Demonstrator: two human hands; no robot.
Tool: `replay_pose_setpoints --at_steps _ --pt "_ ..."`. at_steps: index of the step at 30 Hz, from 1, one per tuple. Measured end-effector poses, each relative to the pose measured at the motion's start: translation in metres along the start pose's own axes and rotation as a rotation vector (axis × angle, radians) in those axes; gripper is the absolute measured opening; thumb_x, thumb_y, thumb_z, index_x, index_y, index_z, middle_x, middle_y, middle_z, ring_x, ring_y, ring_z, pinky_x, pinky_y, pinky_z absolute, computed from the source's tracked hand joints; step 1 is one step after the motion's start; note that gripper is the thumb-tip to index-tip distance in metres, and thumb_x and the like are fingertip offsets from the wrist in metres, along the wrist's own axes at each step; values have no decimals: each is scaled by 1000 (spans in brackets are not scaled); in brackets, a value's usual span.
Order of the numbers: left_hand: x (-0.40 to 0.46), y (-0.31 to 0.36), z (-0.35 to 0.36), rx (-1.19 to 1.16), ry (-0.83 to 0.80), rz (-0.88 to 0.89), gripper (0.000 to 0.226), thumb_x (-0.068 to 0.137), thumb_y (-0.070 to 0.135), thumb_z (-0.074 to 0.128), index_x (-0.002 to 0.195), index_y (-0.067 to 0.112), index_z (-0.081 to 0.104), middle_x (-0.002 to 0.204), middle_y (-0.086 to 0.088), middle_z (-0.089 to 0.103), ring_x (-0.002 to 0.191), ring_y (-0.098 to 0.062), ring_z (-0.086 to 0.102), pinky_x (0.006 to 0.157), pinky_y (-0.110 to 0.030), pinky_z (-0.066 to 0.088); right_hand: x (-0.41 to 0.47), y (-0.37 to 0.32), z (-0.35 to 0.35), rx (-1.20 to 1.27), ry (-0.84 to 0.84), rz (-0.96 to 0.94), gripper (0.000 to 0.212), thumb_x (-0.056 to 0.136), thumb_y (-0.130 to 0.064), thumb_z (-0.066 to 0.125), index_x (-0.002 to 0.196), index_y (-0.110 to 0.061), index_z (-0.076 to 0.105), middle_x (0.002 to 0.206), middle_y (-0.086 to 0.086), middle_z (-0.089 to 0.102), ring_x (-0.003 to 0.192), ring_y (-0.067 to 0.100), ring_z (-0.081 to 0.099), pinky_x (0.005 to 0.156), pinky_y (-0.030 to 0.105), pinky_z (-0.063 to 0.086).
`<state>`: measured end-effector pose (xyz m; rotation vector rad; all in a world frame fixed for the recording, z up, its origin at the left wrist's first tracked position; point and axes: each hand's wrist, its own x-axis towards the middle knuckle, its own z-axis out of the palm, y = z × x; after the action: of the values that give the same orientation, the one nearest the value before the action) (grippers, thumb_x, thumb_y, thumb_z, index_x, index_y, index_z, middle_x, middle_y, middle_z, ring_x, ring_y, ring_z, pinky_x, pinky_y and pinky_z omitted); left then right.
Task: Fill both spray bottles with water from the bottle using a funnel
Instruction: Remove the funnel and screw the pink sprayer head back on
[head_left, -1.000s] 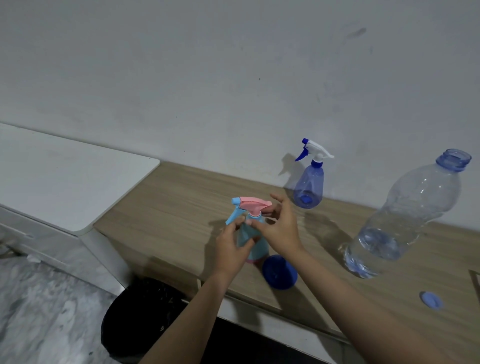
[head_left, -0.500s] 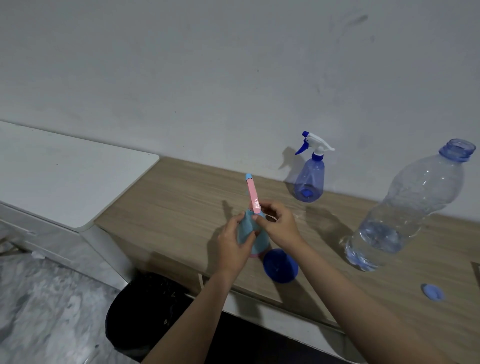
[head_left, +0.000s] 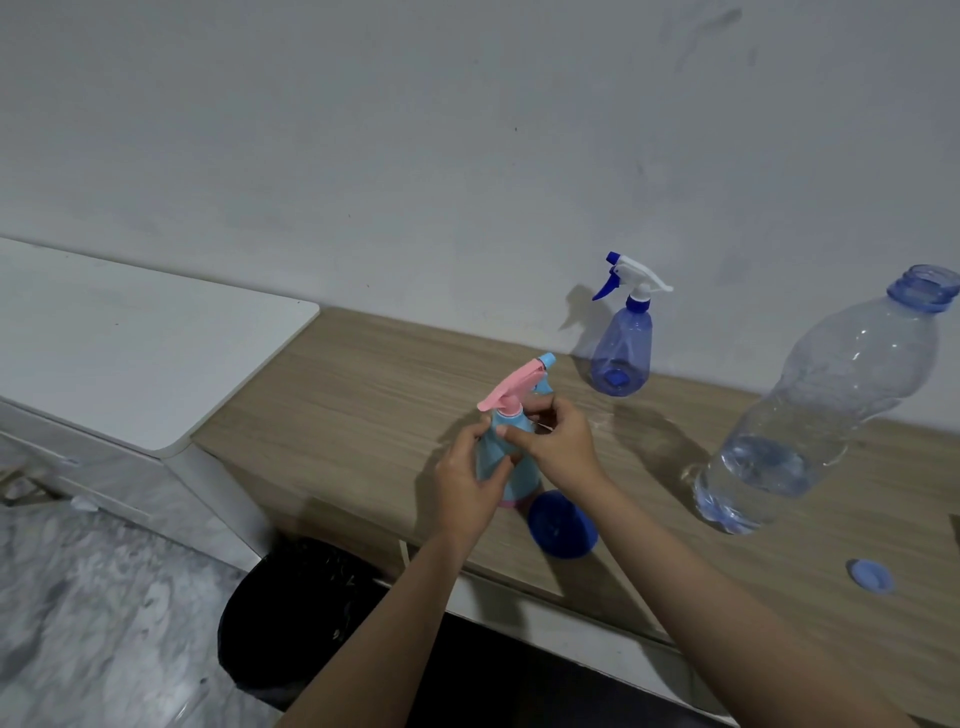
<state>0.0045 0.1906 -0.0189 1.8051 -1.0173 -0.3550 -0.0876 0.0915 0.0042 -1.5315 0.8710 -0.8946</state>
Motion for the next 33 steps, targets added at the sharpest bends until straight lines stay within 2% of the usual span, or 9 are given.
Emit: replay_pose_setpoints --at_steps 4,7,11,15,17,22,26,28,33 --pt "0 2 -1 -8 0 -12 44 78 28 74 118 27 55 113 11 63 101 -2 56 67 -4 41 2 1 -2 -44 -51 -51 37 77 -5 75 109 -18 63 108 6 64 97 11 62 86 24 48" --pt "0 1 -1 -31 5 -8 45 79 29 74 120 27 55 114 10 62 101 -3 55 62 -1 42 3 -1 -4 -40 -69 -43 29 76 -7 77 99 -21 67 106 1 66 95 7 63 84 20 48" --pt "2 0 -1 -20 -16 -2 46 78 35 73 120 31 53 115 16 60 103 1 54 69 -5 40 4 -1 -6 -10 -65 -1 34 70 -12 83 99 -11 67 99 -2 70 92 7 65 83 20 52" --pt "5 -8 1 -32 -5 -31 48 75 39 76 117 33 55 115 14 62 107 -2 56 82 -13 43 8 2 -11 -78 -141 -23 34 83 -8 70 116 -12 65 115 9 66 108 18 61 99 38 49" --pt "6 -11 1 -27 -2 -30 48 73 43 76 116 37 54 115 15 63 107 -2 57 85 -20 46 9 2 -12 -122 -151 -31 29 83 -11 70 112 -16 68 115 8 66 109 19 61 100 41 48" --pt "7 -9 2 -56 0 -17 47 74 35 77 117 35 56 113 17 62 105 1 56 86 -16 44 1 -1 -1 -20 10 15 28 69 -14 84 91 -13 67 97 2 70 94 17 66 85 30 54" --pt "6 -8 1 -66 -13 -30 47 74 31 78 116 33 57 111 18 63 102 5 56 78 -2 39 -1 1 1 -64 -33 -10 37 74 -15 81 106 -14 62 107 4 65 99 13 62 87 27 51" --pt "6 -9 0 -62 -14 -29 47 74 32 78 116 32 57 113 16 62 105 2 55 79 -6 39 2 3 -4 -110 -81 -40 36 80 -12 73 115 -15 63 114 7 62 103 14 60 93 30 49" --pt "6 -7 1 -65 -9 -10 48 76 29 77 119 30 56 115 16 62 107 3 54 82 -8 40 1 -3 3 -57 14 -8 29 71 -17 82 96 -10 67 99 4 70 95 17 65 85 31 53"
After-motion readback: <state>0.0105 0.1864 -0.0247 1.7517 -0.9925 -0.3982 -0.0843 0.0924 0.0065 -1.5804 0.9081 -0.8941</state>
